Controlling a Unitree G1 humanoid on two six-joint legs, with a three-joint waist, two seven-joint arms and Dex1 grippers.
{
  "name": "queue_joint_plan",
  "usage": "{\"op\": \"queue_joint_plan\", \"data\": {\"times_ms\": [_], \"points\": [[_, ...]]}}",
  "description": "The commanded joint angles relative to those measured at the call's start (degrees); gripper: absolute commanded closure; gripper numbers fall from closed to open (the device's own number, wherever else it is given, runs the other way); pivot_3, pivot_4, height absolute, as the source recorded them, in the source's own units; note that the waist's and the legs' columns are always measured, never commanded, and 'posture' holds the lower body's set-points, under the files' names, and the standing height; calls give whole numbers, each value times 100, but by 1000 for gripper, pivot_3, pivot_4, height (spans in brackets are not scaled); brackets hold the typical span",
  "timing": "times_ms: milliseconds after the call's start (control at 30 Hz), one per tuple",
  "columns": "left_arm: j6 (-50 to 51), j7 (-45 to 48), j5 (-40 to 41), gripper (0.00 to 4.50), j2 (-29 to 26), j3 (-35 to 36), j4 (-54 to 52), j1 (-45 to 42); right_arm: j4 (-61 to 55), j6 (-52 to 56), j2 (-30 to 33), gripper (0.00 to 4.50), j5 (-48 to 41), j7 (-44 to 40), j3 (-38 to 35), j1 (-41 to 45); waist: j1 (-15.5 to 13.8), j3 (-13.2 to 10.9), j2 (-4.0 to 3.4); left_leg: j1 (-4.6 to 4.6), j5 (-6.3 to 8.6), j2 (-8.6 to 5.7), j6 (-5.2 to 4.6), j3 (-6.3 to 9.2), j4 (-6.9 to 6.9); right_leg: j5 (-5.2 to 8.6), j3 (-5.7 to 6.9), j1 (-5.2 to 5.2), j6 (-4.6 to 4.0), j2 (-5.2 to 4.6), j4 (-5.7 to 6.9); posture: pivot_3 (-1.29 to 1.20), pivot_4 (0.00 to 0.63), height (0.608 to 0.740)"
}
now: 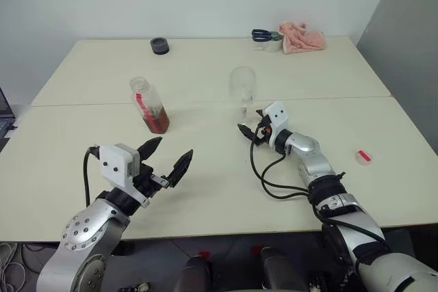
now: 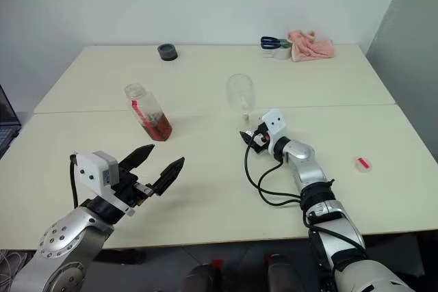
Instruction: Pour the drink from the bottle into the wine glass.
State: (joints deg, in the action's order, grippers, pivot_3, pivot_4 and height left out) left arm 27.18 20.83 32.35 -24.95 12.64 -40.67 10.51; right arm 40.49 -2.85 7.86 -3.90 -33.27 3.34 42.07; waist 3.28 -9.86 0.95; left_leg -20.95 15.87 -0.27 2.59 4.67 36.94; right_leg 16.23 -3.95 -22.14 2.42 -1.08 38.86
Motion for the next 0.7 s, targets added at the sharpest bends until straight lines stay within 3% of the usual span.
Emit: {"op": "queue_joint_plan", "data": {"times_ms": [33,267,500,700], "points": [[-36,-57,-44,0,-4,11,-115,-49,-700,251,59,37,-149,-172,-1,-192,-1,0,0,0,0,0,0,1,0,0,0,0,0,0,0,0,150,740],[-98,-312,-159,0,134,104,-108,112,-2331,1072,565,37,-353,-432,-39,-943,-11,-5,3,-8,0,-1,0,2,-1,0,-2,-1,2,-10,-11,0,150,740],[-321,-1018,-885,0,451,356,376,40,-4350,2195,1408,37,-991,-1150,-77,-1651,-35,-36,13,-9,0,-1,0,10,-2,2,5,0,3,-3,-12,0,150,740],[-549,-1467,-1245,0,758,514,1080,-501,-6274,3818,2490,37,-3039,-2355,-416,-2079,-90,-68,42,-24,0,-3,0,16,1,1,15,-1,6,-6,-31,0,150,740]]}}
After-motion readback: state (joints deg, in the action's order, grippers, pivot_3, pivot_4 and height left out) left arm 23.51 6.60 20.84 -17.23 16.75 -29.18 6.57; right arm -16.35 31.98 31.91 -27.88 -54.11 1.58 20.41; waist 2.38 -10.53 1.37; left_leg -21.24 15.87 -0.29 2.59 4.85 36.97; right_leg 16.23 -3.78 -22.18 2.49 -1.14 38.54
